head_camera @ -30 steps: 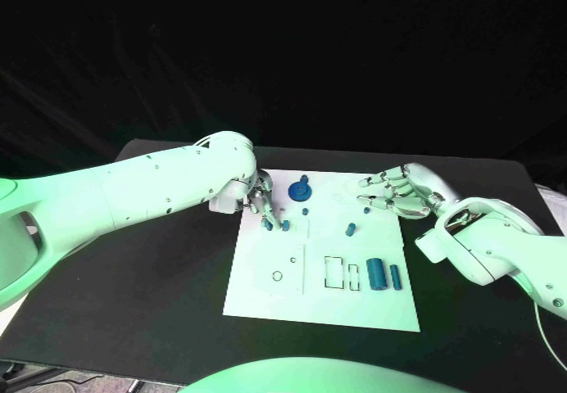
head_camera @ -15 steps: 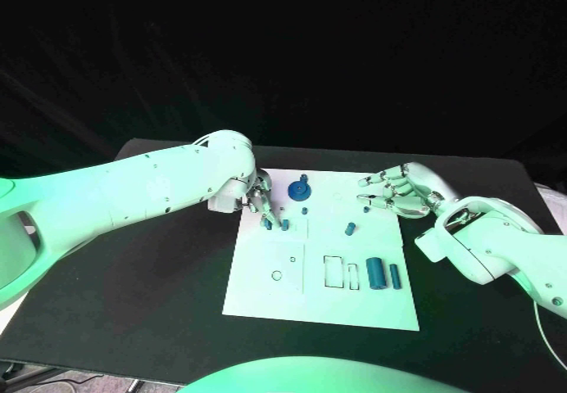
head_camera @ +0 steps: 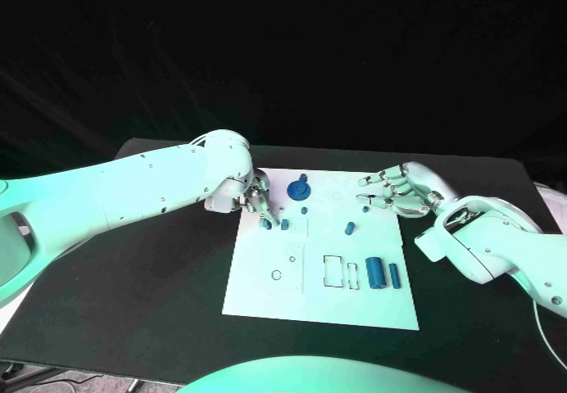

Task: Assemble the parts on the task board

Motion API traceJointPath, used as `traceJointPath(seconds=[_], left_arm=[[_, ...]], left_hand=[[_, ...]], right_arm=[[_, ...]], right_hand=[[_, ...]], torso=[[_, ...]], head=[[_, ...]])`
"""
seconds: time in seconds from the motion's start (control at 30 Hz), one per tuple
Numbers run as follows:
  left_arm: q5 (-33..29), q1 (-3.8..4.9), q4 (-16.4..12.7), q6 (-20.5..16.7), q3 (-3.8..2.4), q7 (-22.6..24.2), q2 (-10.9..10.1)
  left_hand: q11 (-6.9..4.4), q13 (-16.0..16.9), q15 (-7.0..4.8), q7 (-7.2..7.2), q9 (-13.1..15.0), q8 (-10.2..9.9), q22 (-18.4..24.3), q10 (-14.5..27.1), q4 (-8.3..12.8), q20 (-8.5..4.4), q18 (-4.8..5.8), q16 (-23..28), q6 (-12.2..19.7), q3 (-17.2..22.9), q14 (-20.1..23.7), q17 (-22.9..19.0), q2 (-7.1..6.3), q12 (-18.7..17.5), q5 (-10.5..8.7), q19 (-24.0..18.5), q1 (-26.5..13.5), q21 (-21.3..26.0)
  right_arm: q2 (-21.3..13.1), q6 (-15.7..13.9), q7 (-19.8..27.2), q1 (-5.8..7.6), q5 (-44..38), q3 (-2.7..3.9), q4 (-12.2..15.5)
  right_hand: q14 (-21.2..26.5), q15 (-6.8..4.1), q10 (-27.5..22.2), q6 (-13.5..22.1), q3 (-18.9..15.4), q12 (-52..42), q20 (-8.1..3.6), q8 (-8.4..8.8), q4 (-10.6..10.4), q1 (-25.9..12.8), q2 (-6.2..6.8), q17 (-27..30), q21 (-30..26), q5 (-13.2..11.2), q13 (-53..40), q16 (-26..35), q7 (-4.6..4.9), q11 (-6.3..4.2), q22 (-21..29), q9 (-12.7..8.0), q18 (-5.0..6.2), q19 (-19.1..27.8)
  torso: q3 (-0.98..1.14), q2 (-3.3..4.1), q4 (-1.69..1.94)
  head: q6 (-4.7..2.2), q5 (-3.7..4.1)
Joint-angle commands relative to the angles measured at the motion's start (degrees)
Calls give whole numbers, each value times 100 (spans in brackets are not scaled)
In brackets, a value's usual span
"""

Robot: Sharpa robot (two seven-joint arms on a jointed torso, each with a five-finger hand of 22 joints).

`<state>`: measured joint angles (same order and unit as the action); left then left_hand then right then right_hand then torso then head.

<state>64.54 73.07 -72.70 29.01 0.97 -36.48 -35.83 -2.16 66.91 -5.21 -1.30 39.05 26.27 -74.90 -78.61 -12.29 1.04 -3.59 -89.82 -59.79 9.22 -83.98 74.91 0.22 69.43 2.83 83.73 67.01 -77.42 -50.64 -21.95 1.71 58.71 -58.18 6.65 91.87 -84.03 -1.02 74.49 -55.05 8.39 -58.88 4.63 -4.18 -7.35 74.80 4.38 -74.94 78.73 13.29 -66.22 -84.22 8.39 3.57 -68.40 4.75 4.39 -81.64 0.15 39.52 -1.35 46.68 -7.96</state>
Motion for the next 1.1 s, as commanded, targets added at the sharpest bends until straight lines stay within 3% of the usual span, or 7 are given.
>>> traceJointPath(seconds=[0.03, 0.47, 1.1], left_arm=[[32, -113, -7, 434, 78, -161, -41], [139, -113, -32, 290, 72, -143, -80], [107, -114, -33, -347, 70, -73, -49]], left_hand=[[-28, 15, -8, 4, 14, 26, -433, -37, -1, 9, 22, -18, -62, 52, -602, 1509, 36, 23, -9, 13, -10, -8], [-42, 32, -19, 19, 36, 60, -445, -55, -8, 0, 25, -18, -90, 79, -602, 1509, 29, 42, -8, 22, -36, -20], [-60, 57, -41, 35, 80, 115, -479, -88, -95, -23, 34, -18, -98, 130, -602, 1509, -2, 70, -9, 47, -181, -53]], right_arm=[[0, 77, 8, -4, -21, -1, 9], [-7, 76, 6, -4, -21, -2, 11], [-3, 81, 6, -4, -21, -2, 10]], right_hand=[[-385, -20, -19, -43, -44, -3, 0, -19, -4, 7, -55, -542, -35, 37, -5, 29, 3, -32, 8, 5, -13, 27], [-385, -20, -19, -43, -44, -3, 0, -19, -4, 7, -55, -542, -35, 37, -5, 29, 3, -32, 8, 5, -13, 27], [-385, -20, -19, -43, -44, -3, 0, -19, -4, 7, -55, -542, -35, 37, -5, 29, 3, -32, 8, 5, -13, 27]], torso=[[4, -2, 3], [2, 0, 4], [1, -1, 1]], head=[[2, 2], [-15, -7], [-16, -9]])
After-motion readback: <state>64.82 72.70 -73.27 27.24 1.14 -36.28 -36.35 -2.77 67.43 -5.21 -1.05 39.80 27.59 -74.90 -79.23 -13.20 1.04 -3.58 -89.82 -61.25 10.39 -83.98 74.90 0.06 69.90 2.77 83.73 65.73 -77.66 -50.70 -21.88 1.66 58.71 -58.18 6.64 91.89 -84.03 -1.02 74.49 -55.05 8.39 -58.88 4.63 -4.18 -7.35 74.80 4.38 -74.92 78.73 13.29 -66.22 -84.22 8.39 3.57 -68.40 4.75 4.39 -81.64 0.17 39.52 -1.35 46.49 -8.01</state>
